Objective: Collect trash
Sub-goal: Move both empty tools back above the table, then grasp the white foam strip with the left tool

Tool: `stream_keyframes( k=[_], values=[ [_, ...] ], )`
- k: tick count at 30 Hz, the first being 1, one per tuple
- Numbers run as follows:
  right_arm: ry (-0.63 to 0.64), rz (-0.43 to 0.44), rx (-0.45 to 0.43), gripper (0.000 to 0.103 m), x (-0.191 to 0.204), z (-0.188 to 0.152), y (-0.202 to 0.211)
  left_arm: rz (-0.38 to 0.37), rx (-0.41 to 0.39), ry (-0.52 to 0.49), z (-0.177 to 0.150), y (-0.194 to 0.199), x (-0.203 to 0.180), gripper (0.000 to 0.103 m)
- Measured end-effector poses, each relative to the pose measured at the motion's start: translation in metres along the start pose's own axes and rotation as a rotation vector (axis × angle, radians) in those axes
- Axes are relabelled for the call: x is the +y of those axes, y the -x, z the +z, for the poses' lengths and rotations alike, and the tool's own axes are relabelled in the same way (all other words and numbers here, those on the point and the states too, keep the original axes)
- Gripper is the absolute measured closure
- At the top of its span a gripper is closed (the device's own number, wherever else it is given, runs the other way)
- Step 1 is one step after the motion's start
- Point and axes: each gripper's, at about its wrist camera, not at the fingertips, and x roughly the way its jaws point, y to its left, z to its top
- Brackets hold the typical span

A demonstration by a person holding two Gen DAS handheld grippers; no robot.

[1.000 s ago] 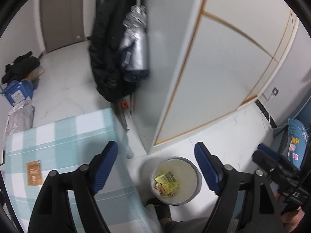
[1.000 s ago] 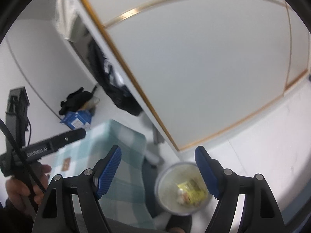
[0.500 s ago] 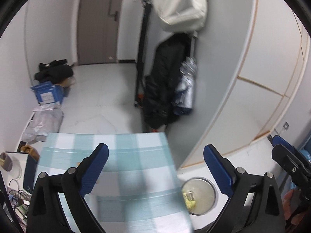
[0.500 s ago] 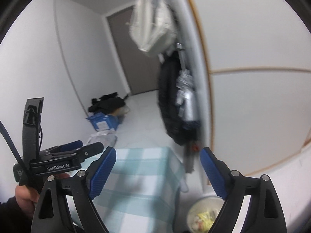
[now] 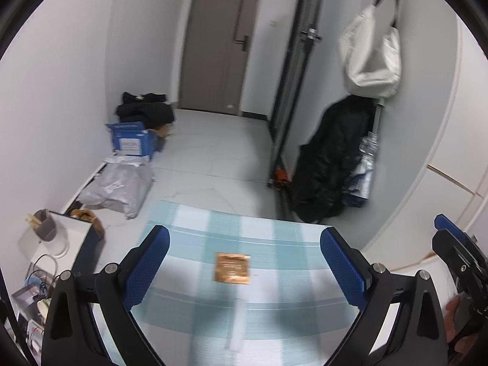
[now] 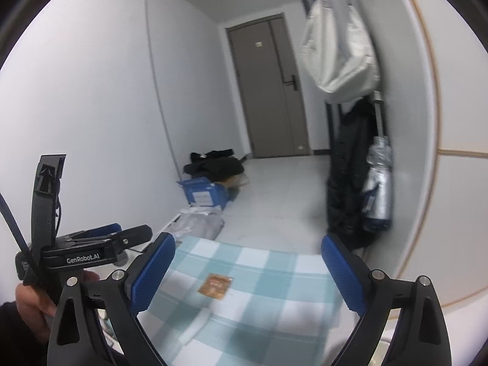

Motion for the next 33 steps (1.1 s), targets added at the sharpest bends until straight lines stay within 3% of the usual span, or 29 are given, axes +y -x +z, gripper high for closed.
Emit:
stream_keyframes(
  k=[10, 16, 19, 24, 30, 33],
  values=[
    [0.097, 0.075, 0.065, 0.002, 0.049, -0.01, -0.056, 0.065, 0.057, 0.068, -0.026, -0.019, 0.042, 0.005],
    [0.124, 0.095, 0.117, 0.002, 0.064, -0.017, -0.093, 0.048, 0.089, 0.083, -0.044, -0.034, 0.065, 0.005],
    [0.138, 0.112, 0.14, 0.002, 0.07, -0.018, -0.112, 0.039, 0.155, 0.089, -0.049, -0.045, 0.07, 0.005],
    [0.149, 0.123, 0.16, 0.002, 0.07, -0.024, -0.134, 0.073, 0.172, 0.024, -0.052, -0.054, 0.068, 0.005],
    [0.113, 0.138, 0.221, 0.002, 0.058, -0.037, -0.155, 0.046, 0.25, 0.013, -0.056, -0.073, 0.071, 0.005],
    [0.111, 0.146, 0.209, 0.002, 0.054, -0.033, -0.158, 0.032, 0.282, -0.013, -0.06, -0.081, 0.067, 0.005]
  ],
)
